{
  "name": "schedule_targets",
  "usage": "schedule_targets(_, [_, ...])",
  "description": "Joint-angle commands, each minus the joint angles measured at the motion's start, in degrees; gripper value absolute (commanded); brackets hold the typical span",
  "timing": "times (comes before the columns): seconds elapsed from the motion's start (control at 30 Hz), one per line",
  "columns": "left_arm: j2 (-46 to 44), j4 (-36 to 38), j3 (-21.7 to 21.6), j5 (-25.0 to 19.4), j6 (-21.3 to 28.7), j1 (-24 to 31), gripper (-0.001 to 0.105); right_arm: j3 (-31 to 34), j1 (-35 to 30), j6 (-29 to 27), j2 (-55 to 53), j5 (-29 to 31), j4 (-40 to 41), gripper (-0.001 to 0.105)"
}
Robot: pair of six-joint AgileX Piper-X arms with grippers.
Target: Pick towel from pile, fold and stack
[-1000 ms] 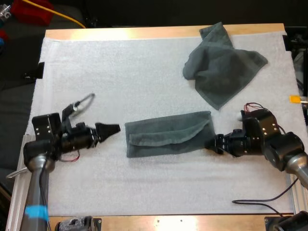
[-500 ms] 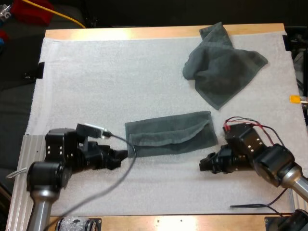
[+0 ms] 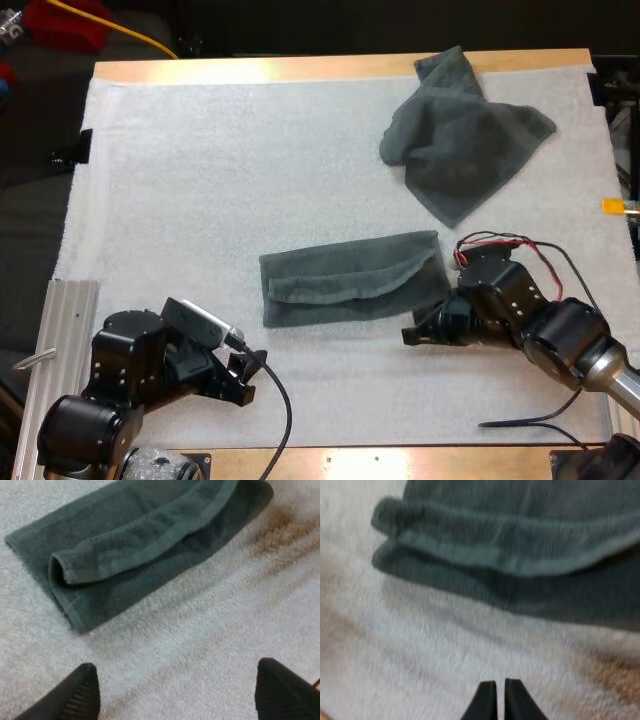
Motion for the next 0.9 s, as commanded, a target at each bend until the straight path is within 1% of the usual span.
schedule_targets(0.0, [-0.2,0.0,-0.3,-0.8,0.0,-0.4,0.063,-0.5,0.2,-0.7,0.0,0.7,-0.2,0.001])
schedule_targets(0.23, [-0.2,0.0,-0.3,-0.8,0.0,-0.4,0.063,-0.7,0.2,-0.7,1.9,0.6,-3.1,0.001])
schedule_targets(0.37, [-0.2,0.0,-0.3,-0.7,0.0,-0.4,0.063,-2.1,0.2,-0.7,4.4,0.3,-3.4,0.001])
schedule_targets(0.6, [-0.2,0.0,-0.3,0.1,0.0,-0.4,0.063,-4.9,0.2,-0.7,10.6,-2.8,-5.1,0.001])
schedule_targets(0.87, [-0.2,0.0,-0.3,0.2,0.0,-0.4,0.063,-6.8,0.2,-1.4,16.5,-6.5,-5.7,0.001])
